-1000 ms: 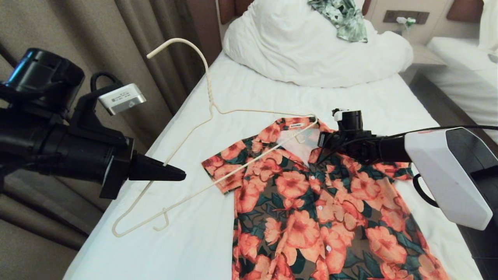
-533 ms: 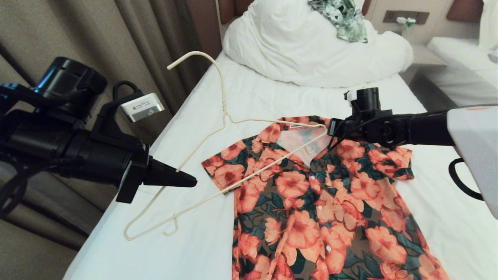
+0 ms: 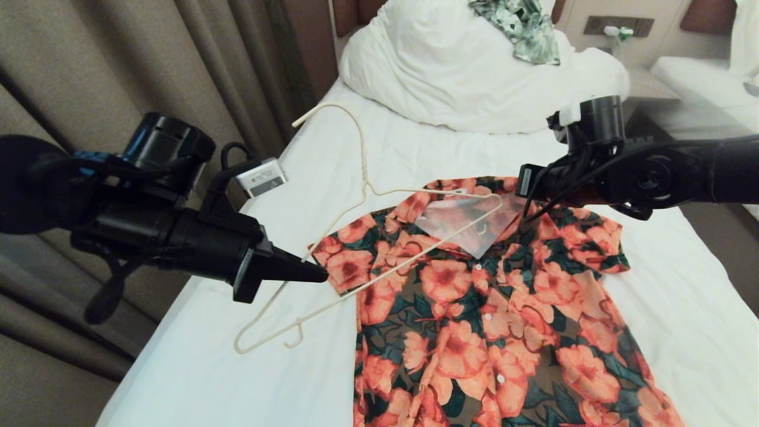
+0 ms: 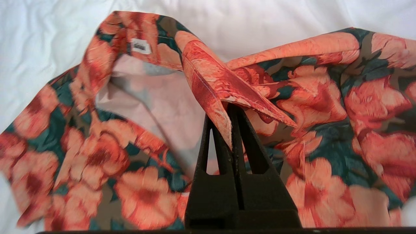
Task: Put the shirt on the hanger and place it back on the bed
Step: Lift the shirt and hanger, then hook one side of the shirt onto the hanger
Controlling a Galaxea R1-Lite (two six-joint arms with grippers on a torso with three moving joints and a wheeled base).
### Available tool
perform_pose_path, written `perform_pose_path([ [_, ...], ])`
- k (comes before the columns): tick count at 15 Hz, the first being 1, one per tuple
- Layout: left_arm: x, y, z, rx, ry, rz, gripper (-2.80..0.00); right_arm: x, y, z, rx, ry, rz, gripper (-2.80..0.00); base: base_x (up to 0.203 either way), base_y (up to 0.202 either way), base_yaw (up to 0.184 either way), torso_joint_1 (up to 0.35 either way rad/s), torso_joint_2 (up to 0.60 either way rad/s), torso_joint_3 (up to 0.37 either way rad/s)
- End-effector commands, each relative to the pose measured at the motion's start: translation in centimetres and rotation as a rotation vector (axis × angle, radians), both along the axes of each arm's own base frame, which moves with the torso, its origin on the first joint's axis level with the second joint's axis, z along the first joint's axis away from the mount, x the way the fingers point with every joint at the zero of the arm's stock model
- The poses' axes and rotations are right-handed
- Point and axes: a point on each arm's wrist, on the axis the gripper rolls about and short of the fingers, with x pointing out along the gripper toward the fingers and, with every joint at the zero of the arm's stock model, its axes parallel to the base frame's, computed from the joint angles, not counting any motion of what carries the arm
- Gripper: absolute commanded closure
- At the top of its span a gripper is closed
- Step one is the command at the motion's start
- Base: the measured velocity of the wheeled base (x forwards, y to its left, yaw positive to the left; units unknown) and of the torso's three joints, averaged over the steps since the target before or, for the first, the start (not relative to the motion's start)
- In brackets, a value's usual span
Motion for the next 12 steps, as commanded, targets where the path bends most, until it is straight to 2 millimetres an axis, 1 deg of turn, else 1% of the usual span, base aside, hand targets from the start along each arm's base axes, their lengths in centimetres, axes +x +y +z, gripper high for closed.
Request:
perform_pose_path([
  [1, 1.9, -0.6, -2.3, 0.016, 0.05, 0.002, 0.0, -1.6, 0.1, 1.3, 0.009, -0.02, 0.015, 0.0, 0.0, 0.0, 0.0, 0.0, 0.0, 0.0],
  [3, 3.5, -0.6, -3.8, 0.025, 0.067, 0.022, 0.0, -2.0, 0.4, 1.1, 0.007, -0.011, 0.025, 0.0, 0.0, 0.0, 0.0, 0.0, 0.0, 0.0],
  [5, 4.4, -0.6, -4.6, 0.028, 0.081, 0.032, 0.0, -2.4, 0.7, 1.1, 0.01, -0.009, 0.04, 0.0, 0.0, 0.0, 0.0, 0.0, 0.0, 0.0],
  [9, 5.3, -1.0, -5.9, 0.019, 0.08, 0.031, 0.0, -3.0, 2.4, 0.7, 0.012, 0.004, 0.087, 0.0, 0.0, 0.0, 0.0, 0.0, 0.0, 0.0],
  [10, 5.6, -1.3, -6.2, 0.008, 0.09, 0.04, 0.0, -3.1, 3.0, 0.5, 0.011, 0.008, 0.103, 0.0, 0.0, 0.0, 0.0, 0.0, 0.0, 0.0],
  [12, 5.6, -2.5, -6.7, -0.013, 0.094, 0.032, 0.0, -3.5, 3.9, 0.4, 0.009, 0.01, 0.127, 0.0, 0.0, 0.0, 0.0, 0.0, 0.0, 0.0],
])
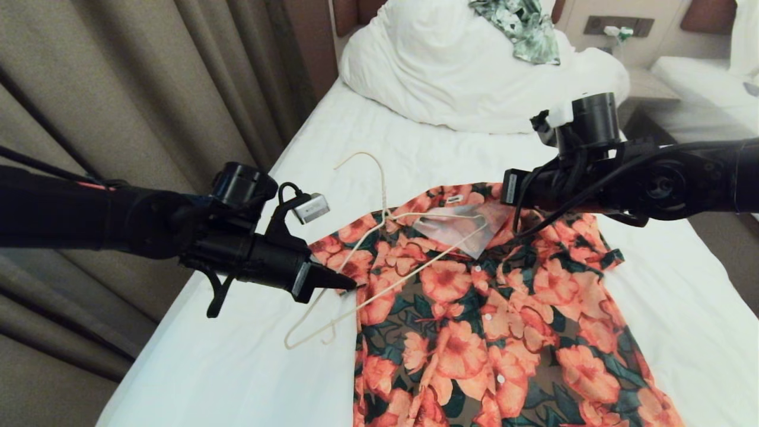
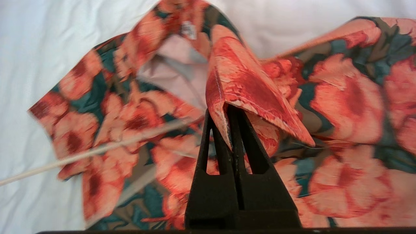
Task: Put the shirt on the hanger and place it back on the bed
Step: Hook one side of the shirt onto the hanger
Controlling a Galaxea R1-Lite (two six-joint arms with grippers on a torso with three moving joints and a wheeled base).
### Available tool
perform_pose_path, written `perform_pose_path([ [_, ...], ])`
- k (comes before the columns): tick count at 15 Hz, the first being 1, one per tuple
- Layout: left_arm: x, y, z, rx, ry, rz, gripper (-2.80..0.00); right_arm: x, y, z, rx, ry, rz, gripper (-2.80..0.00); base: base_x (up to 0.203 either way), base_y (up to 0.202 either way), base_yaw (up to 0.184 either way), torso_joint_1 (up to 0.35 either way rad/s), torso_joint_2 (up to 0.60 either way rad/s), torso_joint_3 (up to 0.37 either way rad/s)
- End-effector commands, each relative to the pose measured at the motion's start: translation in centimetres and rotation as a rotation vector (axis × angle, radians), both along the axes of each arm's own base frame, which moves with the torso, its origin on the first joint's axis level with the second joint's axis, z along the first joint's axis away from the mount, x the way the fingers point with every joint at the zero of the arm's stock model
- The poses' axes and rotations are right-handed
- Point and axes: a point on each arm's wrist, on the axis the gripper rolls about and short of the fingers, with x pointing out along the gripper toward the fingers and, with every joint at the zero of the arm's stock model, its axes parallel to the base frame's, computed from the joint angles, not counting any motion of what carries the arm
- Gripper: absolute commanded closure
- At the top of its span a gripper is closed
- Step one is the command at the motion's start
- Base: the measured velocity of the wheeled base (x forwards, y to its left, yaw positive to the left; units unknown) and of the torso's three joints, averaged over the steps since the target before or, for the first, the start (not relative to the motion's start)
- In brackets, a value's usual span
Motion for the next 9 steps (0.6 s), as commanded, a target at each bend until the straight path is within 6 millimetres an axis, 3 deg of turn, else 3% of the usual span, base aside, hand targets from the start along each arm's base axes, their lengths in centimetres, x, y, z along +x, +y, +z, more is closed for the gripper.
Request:
perform_pose_path([
  [1, 0.1, -0.8, -0.9, -0.008, 0.011, -0.014, 0.0, -0.4, 1.2, -0.2, -0.001, 0.004, 0.029, 0.0, 0.0, 0.0, 0.0, 0.0, 0.0, 0.0],
  [5, -0.7, -3.3, -1.7, -0.095, -0.013, -0.019, 0.0, -1.3, 2.4, 0.1, 0.001, -0.002, 0.066, 0.0, 0.0, 0.0, 0.0, 0.0, 0.0, 0.0],
  [9, -2.3, -5.2, -1.3, -0.124, 0.016, -0.058, 0.0, -2.7, 2.8, 1.5, 0.01, -0.032, 0.093, 0.0, 0.0, 0.0, 0.0, 0.0, 0.0, 0.0],
])
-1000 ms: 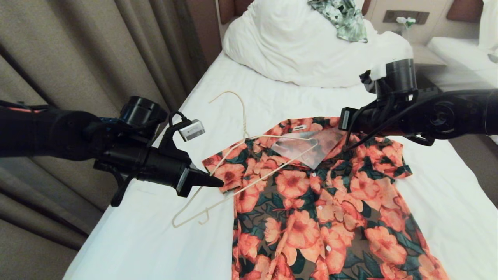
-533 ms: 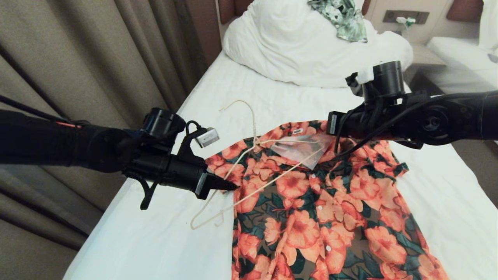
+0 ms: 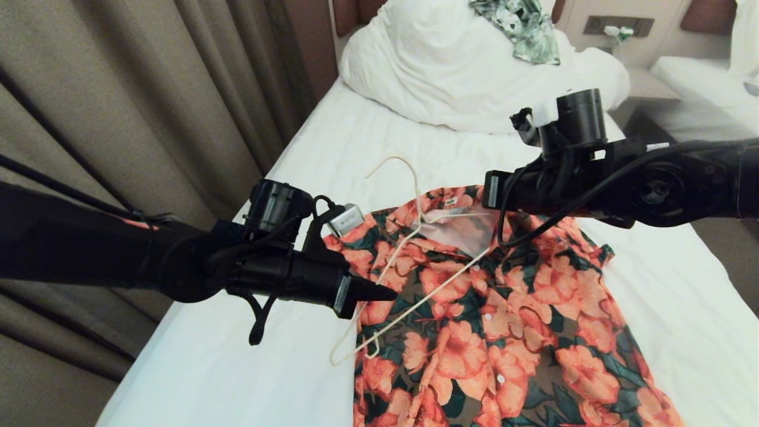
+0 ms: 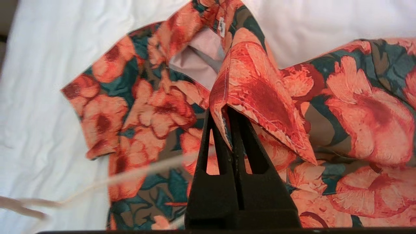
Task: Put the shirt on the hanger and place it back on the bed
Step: Hook one side of the shirt onto the hanger
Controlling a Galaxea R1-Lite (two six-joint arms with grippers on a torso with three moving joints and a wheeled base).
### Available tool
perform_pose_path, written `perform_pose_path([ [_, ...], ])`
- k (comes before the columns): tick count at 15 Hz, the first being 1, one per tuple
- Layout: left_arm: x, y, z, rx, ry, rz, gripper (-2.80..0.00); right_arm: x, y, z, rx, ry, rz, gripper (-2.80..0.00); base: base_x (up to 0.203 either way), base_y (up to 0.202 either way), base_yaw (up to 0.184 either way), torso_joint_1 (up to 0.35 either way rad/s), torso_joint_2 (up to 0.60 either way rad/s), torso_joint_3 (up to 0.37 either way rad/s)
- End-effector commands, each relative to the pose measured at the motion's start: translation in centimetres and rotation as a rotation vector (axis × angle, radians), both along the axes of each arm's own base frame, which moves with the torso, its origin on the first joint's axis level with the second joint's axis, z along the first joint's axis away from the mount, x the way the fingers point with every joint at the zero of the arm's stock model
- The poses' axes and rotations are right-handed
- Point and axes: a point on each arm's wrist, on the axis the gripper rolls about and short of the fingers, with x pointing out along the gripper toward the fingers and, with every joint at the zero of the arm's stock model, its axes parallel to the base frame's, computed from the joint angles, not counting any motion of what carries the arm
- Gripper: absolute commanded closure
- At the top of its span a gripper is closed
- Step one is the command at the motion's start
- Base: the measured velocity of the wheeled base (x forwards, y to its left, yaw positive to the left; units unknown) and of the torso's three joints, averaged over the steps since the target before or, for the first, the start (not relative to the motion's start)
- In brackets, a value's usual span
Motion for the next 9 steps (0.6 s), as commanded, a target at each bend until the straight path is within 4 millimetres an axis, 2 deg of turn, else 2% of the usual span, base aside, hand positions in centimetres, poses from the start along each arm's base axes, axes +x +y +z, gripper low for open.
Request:
perform_pose_path([
  [1, -0.7, -0.6, 0.2, -0.005, 0.0, -0.026, 0.0, -1.2, 0.1, 1.1, 0.011, -0.023, 0.019, 0.0, 0.0, 0.0, 0.0, 0.0, 0.0, 0.0],
  [9, -1.6, -2.2, 0.1, -0.06, -0.014, -0.048, 0.0, -7.3, 1.9, 3.4, -0.006, -0.073, 0.168, 0.0, 0.0, 0.0, 0.0, 0.0, 0.0, 0.0],
])
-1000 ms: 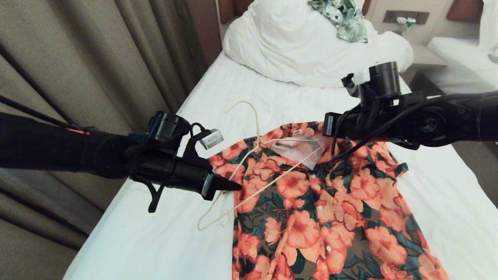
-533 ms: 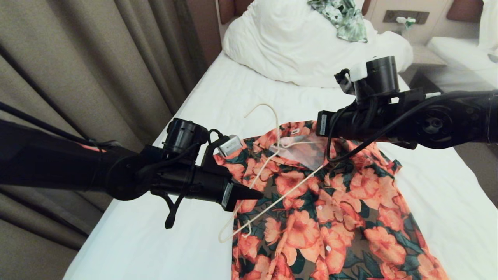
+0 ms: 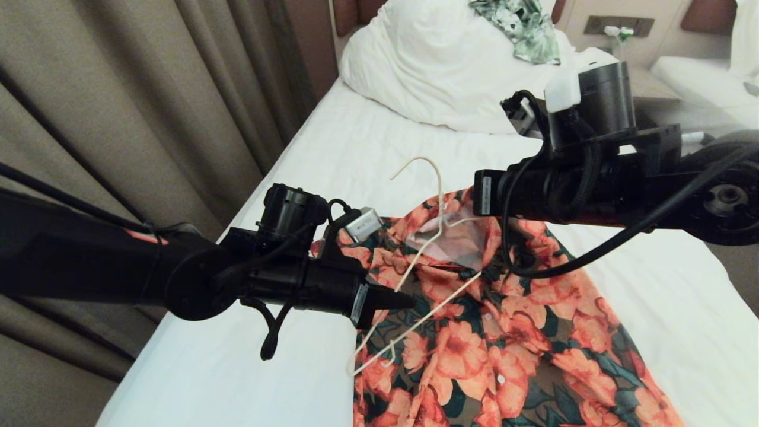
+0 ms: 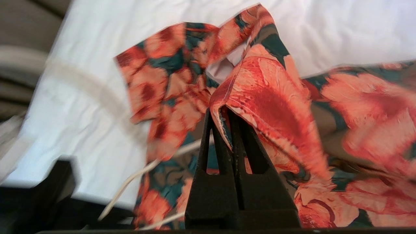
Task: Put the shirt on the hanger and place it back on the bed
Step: Hook one side of the shirt onto the hanger
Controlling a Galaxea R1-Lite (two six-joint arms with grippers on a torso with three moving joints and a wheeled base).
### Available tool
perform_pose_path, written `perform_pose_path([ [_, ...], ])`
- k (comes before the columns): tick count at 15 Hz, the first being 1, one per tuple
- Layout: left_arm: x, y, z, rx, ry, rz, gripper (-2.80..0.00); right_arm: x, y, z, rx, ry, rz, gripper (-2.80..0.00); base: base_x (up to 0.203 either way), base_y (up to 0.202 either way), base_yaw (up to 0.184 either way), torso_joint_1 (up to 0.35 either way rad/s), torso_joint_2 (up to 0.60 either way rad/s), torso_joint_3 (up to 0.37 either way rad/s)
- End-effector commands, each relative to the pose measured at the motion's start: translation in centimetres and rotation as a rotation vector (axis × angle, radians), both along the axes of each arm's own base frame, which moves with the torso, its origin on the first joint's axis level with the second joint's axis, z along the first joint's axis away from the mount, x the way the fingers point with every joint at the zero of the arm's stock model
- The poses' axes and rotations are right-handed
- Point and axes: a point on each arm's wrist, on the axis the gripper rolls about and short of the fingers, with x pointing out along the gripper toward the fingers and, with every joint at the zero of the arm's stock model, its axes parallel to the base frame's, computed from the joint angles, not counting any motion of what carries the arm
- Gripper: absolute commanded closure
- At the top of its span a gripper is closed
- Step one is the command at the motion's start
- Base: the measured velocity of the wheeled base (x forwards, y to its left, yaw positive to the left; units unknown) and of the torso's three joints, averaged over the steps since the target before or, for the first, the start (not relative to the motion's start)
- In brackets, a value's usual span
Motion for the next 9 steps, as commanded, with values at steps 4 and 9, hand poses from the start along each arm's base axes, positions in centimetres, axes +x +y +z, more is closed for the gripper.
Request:
perform_pose_path([
  [4, -1.5, -1.5, 0.0, -0.156, -0.061, -0.008, 0.0, -4.1, -1.3, 2.7, 0.011, -0.073, 0.051, 0.0, 0.0, 0.0, 0.0, 0.0, 0.0, 0.0],
  [9, -2.9, -2.7, 0.2, -0.292, -0.1, -0.026, 0.0, -7.3, -2.8, 4.4, 0.023, -0.125, 0.09, 0.0, 0.0, 0.0, 0.0, 0.0, 0.0, 0.0],
])
